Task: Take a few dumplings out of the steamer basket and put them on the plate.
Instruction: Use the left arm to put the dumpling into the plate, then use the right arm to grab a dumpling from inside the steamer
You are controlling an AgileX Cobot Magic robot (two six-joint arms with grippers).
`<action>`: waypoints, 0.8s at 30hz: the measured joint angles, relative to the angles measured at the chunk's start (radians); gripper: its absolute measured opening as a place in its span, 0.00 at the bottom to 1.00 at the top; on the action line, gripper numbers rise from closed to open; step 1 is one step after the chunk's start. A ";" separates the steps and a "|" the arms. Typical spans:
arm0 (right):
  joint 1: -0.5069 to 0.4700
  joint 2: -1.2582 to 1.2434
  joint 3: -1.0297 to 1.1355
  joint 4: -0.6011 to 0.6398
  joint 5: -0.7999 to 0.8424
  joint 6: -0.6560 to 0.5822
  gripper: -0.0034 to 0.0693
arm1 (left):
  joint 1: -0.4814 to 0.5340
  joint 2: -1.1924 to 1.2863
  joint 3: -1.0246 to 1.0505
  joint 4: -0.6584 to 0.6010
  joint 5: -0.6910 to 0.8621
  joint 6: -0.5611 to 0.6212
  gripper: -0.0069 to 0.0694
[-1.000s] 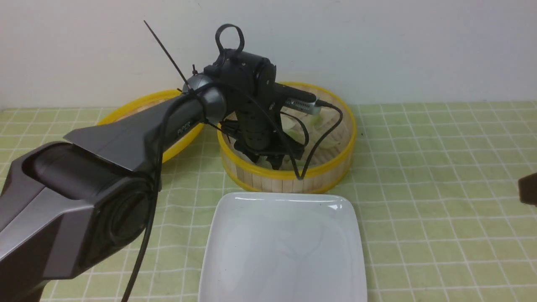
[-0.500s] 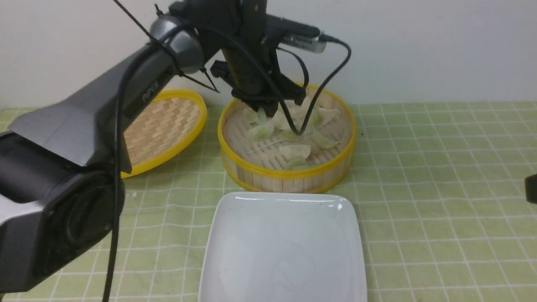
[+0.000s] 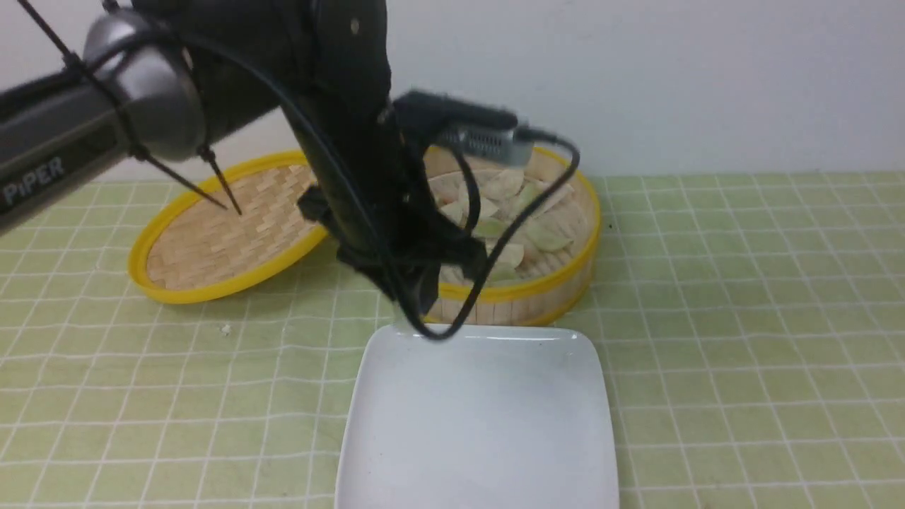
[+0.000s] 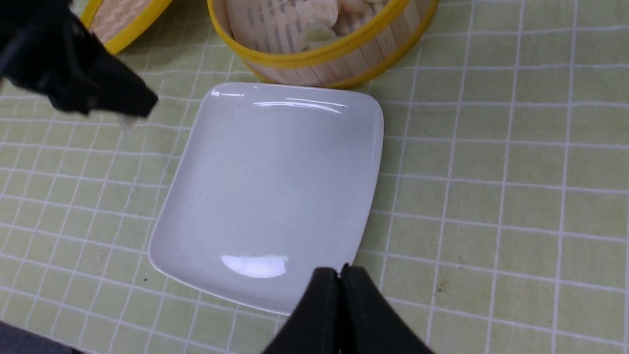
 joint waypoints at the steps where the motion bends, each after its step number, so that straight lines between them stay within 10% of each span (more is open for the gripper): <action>1: 0.000 0.000 0.000 0.000 0.000 0.000 0.03 | -0.005 0.000 0.040 0.000 -0.003 0.000 0.30; 11: 0.000 0.000 0.000 0.000 0.000 0.000 0.03 | -0.018 0.072 0.171 -0.003 -0.163 -0.008 0.32; 20: 0.000 0.087 -0.102 0.043 0.006 -0.076 0.03 | -0.018 0.072 0.170 -0.005 -0.117 -0.010 0.65; 24: 0.001 0.230 -0.215 0.065 0.006 -0.095 0.03 | -0.018 0.066 0.155 0.005 -0.051 -0.027 0.64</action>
